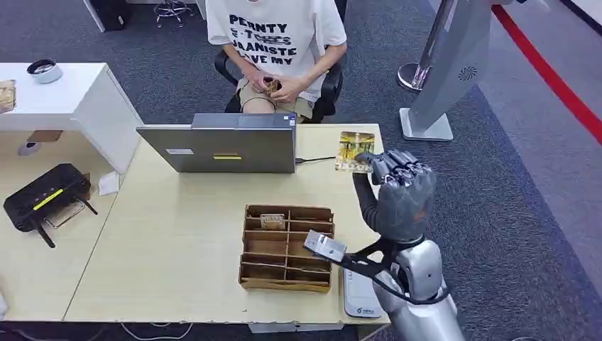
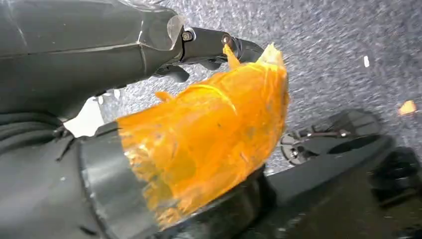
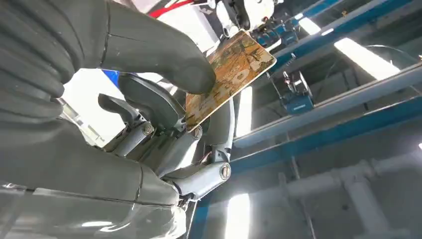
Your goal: Pass the card to the sensor for recognition and then transmit it.
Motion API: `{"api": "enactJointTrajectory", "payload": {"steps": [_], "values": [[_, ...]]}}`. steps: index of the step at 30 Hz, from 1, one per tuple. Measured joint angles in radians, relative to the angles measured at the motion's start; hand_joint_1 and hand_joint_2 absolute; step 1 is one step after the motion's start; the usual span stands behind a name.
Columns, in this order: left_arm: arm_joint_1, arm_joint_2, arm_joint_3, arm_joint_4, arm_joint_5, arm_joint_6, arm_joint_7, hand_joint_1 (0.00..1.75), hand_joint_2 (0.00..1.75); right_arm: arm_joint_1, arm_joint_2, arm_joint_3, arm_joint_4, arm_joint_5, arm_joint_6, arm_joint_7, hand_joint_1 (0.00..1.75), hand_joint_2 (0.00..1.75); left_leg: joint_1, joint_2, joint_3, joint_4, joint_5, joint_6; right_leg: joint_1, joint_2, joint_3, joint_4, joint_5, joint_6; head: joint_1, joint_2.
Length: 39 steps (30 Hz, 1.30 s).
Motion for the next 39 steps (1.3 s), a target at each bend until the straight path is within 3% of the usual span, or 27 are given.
{"api": "enactJointTrajectory", "payload": {"steps": [6, 9, 12, 21, 27, 33, 34, 35, 37, 38, 39], "values": [[-0.004, 0.004, -0.005, 0.000, -0.002, -0.002, 0.005, 0.00, 0.00, -0.079, -0.036, 0.029, 0.086, 0.002, 0.000, 0.010, 1.75, 1.75, 0.000, 0.000, 0.000, 0.000, 0.000, -0.001, 0.001, 0.000, -0.001, 0.000, 0.000, 0.000, 0.000, 0.000], [-0.005, 0.005, -0.006, 0.000, -0.014, -0.008, 0.006, 0.00, 0.00, -0.098, -0.050, 0.044, 0.107, 0.034, 0.000, 0.062, 1.75, 1.75, 0.000, 0.000, -0.002, 0.000, 0.000, -0.001, 0.001, 0.000, -0.001, 0.000, 0.000, 0.000, 0.000, 0.000], [-0.014, 0.006, -0.020, 0.000, -0.039, -0.025, 0.015, 0.00, 0.00, -0.192, -0.080, 0.085, 0.205, 0.064, 0.005, 0.146, 1.75, 1.75, 0.001, 0.001, -0.002, 0.000, 0.001, -0.002, 0.001, 0.001, -0.002, 0.000, 0.001, -0.001, 0.000, 0.000], [-0.046, 0.009, -0.068, 0.000, -0.090, -0.056, 0.032, 0.00, 0.00, -0.518, -0.115, 0.163, 0.591, 0.181, 0.038, 0.240, 1.75, 1.75, 0.000, 0.000, -0.002, 0.001, 0.005, -0.003, 0.001, 0.000, -0.003, 0.000, 0.005, -0.002, -0.001, 0.000], [-0.057, 0.010, -0.092, 0.000, -0.107, -0.063, 0.039, 0.00, 0.00, -0.639, -0.119, 0.205, 0.781, 0.234, 0.050, 0.291, 1.75, 1.75, 0.000, 0.000, -0.003, 0.000, 0.005, -0.003, 0.001, 0.001, -0.003, 0.000, 0.005, -0.002, 0.000, 0.000], [-0.060, 0.013, -0.105, 0.000, -0.109, -0.064, 0.040, 0.00, 0.00, -0.706, -0.119, 0.244, 0.904, 0.235, 0.052, 0.303, 1.75, 1.75, 0.000, 0.000, -0.003, 0.000, 0.005, -0.003, 0.001, 0.001, -0.003, 0.000, 0.005, -0.002, 0.000, 0.000], [-0.060, 0.013, -0.105, 0.000, -0.109, -0.064, 0.040, 0.00, 0.00, -0.710, -0.119, 0.246, 0.911, 0.235, 0.052, 0.303, 1.13, 1.75, 0.000, 0.000, -0.003, 0.000, 0.005, -0.003, 0.001, 0.001, -0.003, 0.000, 0.005, -0.002, -0.001, 0.000], [-0.060, 0.013, -0.105, 0.000, -0.109, -0.064, 0.040, 0.00, 0.00, -0.712, -0.119, 0.249, 0.924, 0.235, 0.053, 0.304, 0.00, 1.75, 0.000, 0.000, -0.003, 0.000, 0.005, -0.003, 0.001, 0.001, -0.003, 0.000, 0.005, -0.002, 0.000, 0.000], [-0.060, 0.014, -0.106, 0.000, -0.111, -0.064, 0.040, 0.00, 0.00, -0.715, -0.119, 0.253, 0.936, 0.234, 0.053, 0.306, 0.00, 1.75, 0.000, 0.000, -0.003, 0.000, 0.005, -0.003, 0.001, 0.001, -0.004, 0.000, 0.005, -0.002, -0.001, 0.000], [-0.060, 0.014, -0.107, 0.000, -0.112, -0.064, 0.040, 0.00, 0.00, -0.717, -0.119, 0.254, 0.942, 0.234, 0.054, 0.309, 0.00, 0.00, 0.000, 0.000, -0.003, 0.000, 0.005, -0.003, 0.001, 0.001, -0.004, 0.000, 0.005, -0.002, -0.001, 0.000], [-0.060, 0.014, -0.108, 0.000, -0.112, -0.064, 0.040, 0.00, 0.00, -0.719, -0.119, 0.256, 0.951, 0.233, 0.060, 0.311, 0.00, 0.00, 0.000, 0.000, -0.003, 0.000, 0.005, -0.003, 0.001, 0.001, -0.004, 0.000, 0.005, -0.002, -0.001, 0.000]]}}
